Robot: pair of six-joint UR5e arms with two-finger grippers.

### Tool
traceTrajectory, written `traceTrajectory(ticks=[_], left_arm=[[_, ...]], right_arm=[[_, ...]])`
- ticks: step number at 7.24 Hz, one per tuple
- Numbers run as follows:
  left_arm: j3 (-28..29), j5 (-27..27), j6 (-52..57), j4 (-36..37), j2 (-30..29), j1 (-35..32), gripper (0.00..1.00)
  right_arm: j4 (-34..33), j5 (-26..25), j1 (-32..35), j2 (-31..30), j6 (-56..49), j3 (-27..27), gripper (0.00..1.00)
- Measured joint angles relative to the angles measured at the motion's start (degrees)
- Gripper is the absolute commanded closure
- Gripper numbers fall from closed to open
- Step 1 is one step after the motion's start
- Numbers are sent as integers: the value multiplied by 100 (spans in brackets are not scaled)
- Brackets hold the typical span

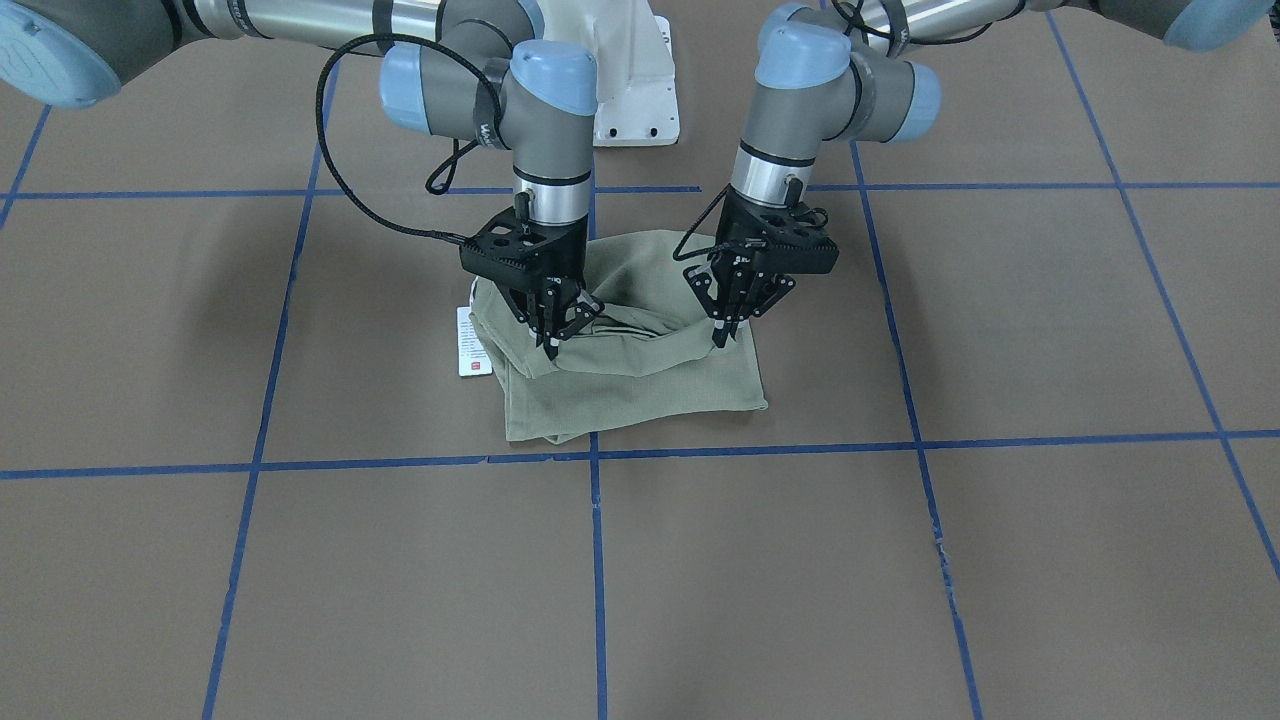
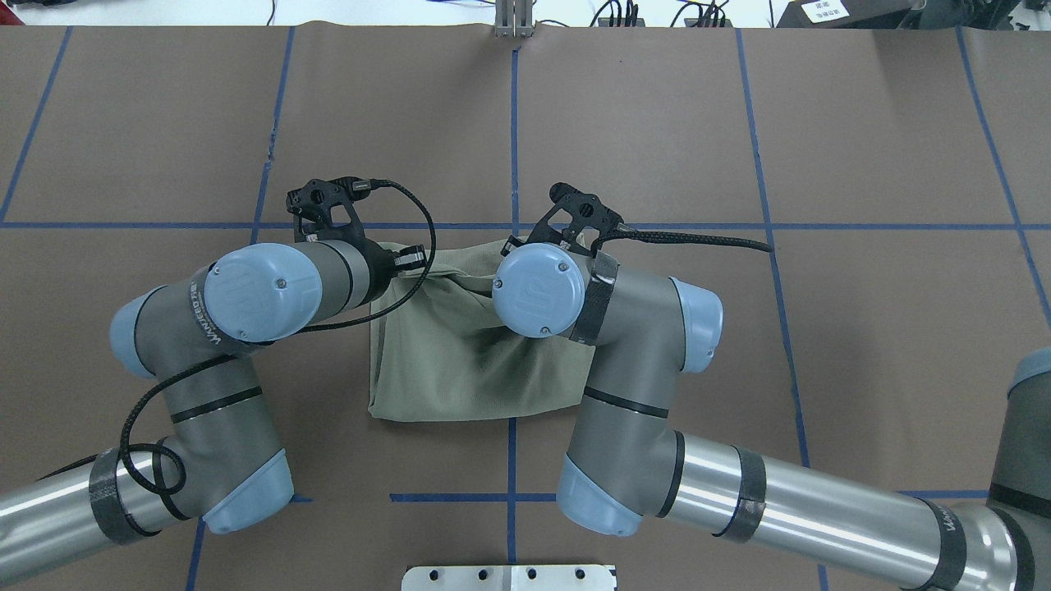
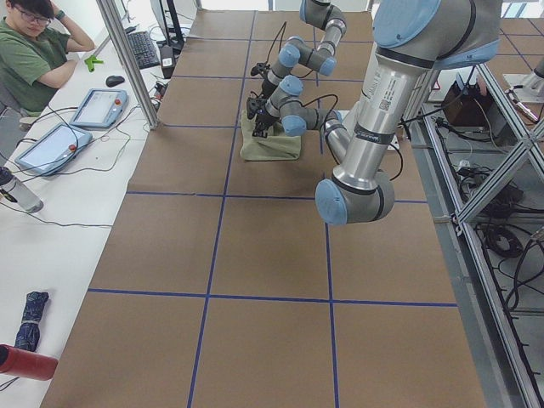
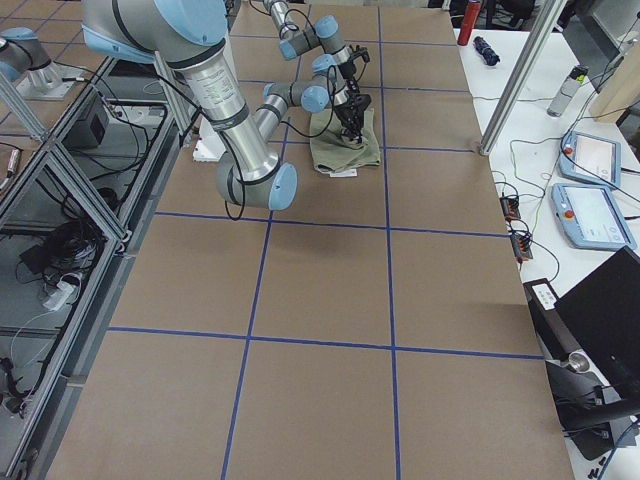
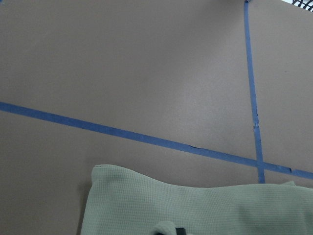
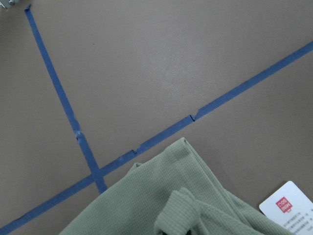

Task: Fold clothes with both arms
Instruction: 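Carry the near edge over the shirt and lay it near the collar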

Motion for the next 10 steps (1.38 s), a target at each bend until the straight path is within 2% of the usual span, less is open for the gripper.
traceTrajectory(ticks=[5, 6, 7, 9, 10], left_arm=[[200, -86, 272, -125, -43, -211, 100], [205, -97, 312, -120, -46, -229, 36], [208, -101, 342, -119, -45, -236, 0], [197, -155, 816, -135, -31, -290, 0], [180, -376, 1197, -140, -18, -424, 0]], right_arm=[[1, 119, 178, 27, -193, -107, 100], [0, 119, 183, 27, -217, -139, 43], [1, 114, 186, 25, -288, -201, 0], [-5, 105, 216, 55, -755, -267, 0], [-24, 149, 267, 120, -936, -269, 0]])
